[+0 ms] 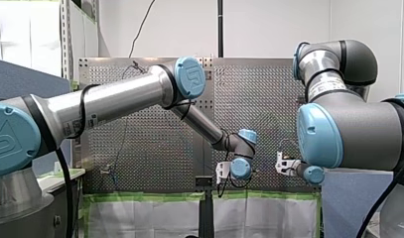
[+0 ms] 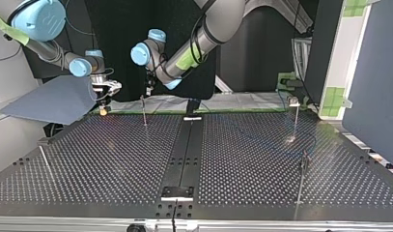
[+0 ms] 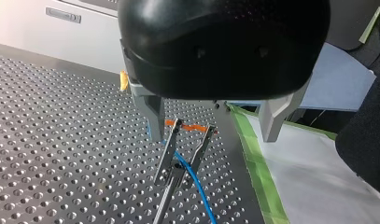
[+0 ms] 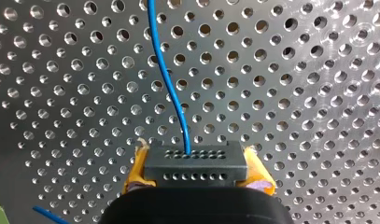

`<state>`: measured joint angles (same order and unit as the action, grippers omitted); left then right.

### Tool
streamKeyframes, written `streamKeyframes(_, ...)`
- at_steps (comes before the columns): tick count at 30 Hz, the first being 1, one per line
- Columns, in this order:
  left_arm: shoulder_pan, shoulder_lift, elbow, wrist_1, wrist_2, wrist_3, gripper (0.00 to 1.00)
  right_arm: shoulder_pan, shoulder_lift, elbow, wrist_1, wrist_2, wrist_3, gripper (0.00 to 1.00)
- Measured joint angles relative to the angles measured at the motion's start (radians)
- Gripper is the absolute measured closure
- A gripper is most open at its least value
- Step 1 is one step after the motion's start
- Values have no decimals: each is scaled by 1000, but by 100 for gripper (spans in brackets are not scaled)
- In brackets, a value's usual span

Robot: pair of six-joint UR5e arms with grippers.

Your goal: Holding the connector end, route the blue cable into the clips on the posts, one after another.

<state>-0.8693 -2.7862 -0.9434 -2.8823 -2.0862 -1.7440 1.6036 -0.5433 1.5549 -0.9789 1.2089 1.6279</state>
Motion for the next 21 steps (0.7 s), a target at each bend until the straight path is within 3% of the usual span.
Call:
streamKeyframes(7,0,0,0,-12,-7,-17,0,0,0,0,0,-1,0,100)
streamKeyframes(13,-15,23,-12,-53,-62,-36,0,-1,1,0,0,-1,0,100)
streamKeyframes(21,-51,100,-86,7,-108,-40,0,-7,1,0,-3,-1,0,100)
